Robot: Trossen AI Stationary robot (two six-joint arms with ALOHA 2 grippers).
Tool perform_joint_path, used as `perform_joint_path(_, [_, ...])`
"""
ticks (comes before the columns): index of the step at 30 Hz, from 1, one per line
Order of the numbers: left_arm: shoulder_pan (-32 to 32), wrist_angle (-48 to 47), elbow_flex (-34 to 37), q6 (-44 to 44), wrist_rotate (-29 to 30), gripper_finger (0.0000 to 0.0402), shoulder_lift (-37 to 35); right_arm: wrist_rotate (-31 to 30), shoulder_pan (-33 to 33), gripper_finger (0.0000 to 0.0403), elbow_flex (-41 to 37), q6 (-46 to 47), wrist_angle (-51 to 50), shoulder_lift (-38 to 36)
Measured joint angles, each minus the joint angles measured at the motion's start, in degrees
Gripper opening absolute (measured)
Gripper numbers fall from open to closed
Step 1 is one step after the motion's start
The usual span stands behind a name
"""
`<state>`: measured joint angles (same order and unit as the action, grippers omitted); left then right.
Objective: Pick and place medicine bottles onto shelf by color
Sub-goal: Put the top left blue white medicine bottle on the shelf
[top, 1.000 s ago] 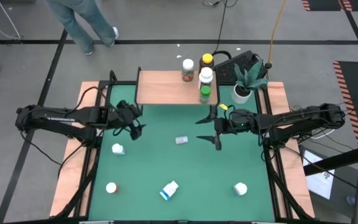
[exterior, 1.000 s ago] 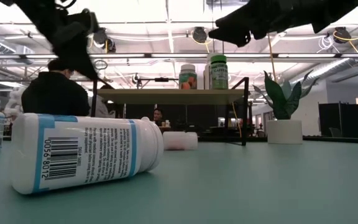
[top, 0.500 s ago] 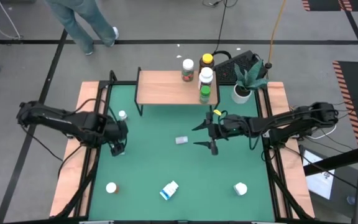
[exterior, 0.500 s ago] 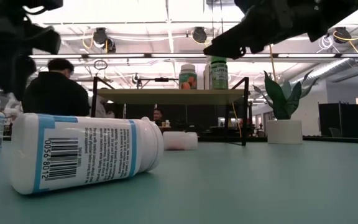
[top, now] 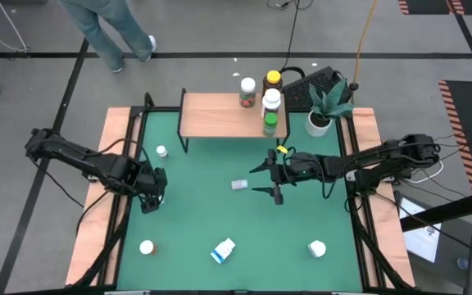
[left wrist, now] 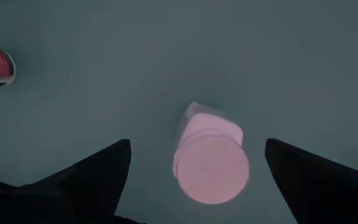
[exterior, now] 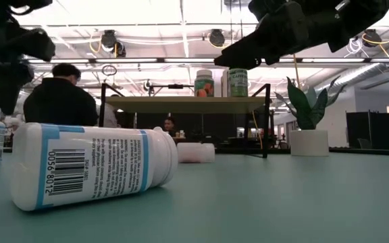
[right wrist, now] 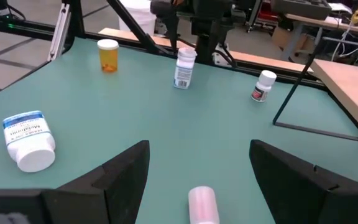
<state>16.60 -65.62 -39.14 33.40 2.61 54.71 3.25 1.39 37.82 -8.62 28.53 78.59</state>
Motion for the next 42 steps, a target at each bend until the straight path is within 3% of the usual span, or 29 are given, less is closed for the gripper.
perform_joint_path(4, [0.6,2.4,2.8,-0.1,-1.4,0.0343,1.9,0.0,0.0,0.027,0.0,0.0,0.0,0.0])
perform_joint_path(12, [0.8,4.0,4.4,0.9,-2.6,0.0211,5.7,0.0,0.0,0.027,0.0,0.0,0.7,0.0])
perform_joint_path(16, [0.7,6.7,4.3,0.9,-2.6,0.0175,5.7,1.6,-0.1,0.027,0.0,0.3,2.6,0.1])
perform_joint_path(20, [0.7,12.4,3.5,1.8,-0.9,0.0186,5.8,10.0,-0.2,0.027,0.0,1.4,8.9,2.0])
perform_joint_path(26, [0.7,26.6,2.7,0.0,2.9,0.0206,5.8,10.4,-0.8,0.027,0.0,6.8,19.9,9.2])
perform_joint_path(32, [-1.0,36.7,2.0,-0.3,12.7,0.0189,6.6,10.7,-1.7,0.027,1.4,10.7,23.2,15.6])
perform_joint_path(37, [-3.9,46.9,2.0,-6.3,12.4,0.0186,12.0,13.5,-1.7,0.0273,5.5,10.8,23.6,20.4])
perform_joint_path(42, [-6.5,56.9,2.0,-12.2,9.4,0.0186,17.1,12.0,-1.8,0.0299,8.6,10.6,23.4,24.2])
